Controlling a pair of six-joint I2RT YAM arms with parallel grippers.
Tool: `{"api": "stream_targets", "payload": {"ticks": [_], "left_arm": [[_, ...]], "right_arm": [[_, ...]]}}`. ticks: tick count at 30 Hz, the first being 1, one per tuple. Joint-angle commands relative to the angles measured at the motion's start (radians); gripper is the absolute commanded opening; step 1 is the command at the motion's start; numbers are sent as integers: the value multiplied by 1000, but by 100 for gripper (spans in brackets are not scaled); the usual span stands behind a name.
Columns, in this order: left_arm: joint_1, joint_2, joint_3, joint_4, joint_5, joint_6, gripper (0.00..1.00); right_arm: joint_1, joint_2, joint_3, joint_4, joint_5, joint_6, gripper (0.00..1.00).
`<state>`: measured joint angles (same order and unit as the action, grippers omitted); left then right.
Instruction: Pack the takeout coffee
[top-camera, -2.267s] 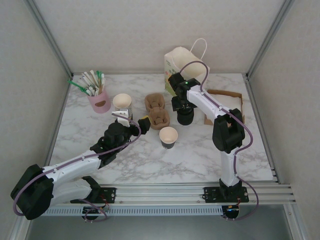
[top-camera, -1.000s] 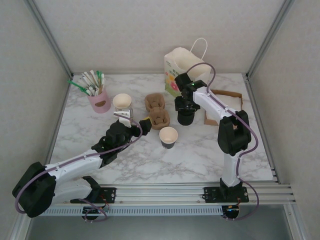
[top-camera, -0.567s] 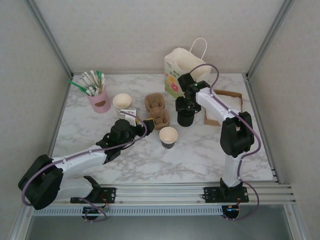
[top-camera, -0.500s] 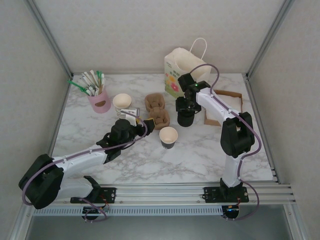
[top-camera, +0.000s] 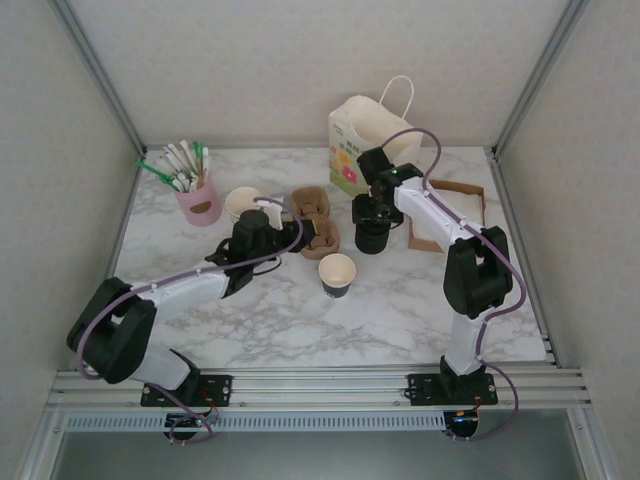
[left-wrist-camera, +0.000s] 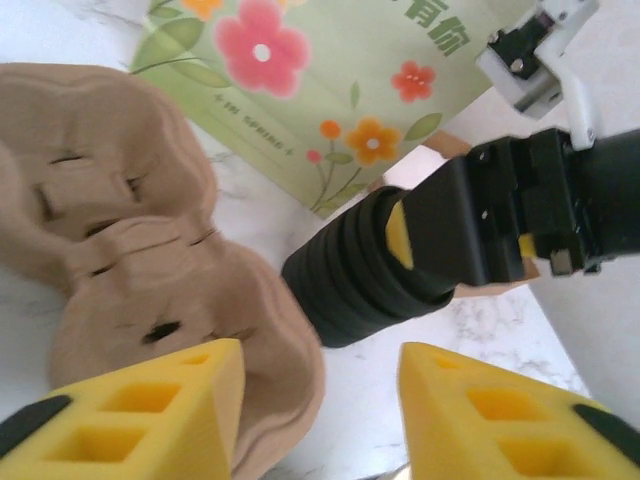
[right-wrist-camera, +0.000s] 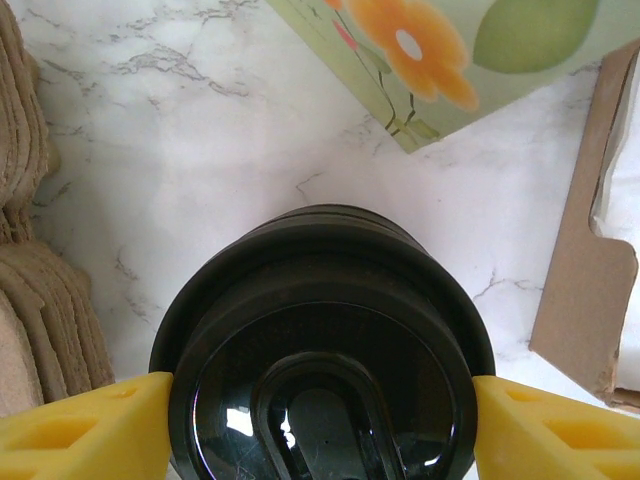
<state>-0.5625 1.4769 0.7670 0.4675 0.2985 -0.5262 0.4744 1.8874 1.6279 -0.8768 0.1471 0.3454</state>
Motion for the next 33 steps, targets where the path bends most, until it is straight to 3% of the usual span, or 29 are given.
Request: {"api": "stream_targets", "payload": {"ticks": [1, 5, 8, 16, 33], "left_arm": [[3, 79, 84, -5, 137, -66, 38], [3, 189, 132, 60, 206, -116, 26], [3, 256, 166, 76, 218, -132, 22], [-4, 399, 260, 59, 256, -135, 22], [-59, 499, 403, -55, 209, -69, 14]], "right_arm": [[-3, -38, -11, -1, -11, 20, 73], [-3, -38, -13, 2, -15, 26, 73], [-4, -33, -10, 4, -22, 29, 73], [-5, -24, -5, -1, -26, 30, 73], [-4, -20, 3, -14, -26, 33, 73]]}}
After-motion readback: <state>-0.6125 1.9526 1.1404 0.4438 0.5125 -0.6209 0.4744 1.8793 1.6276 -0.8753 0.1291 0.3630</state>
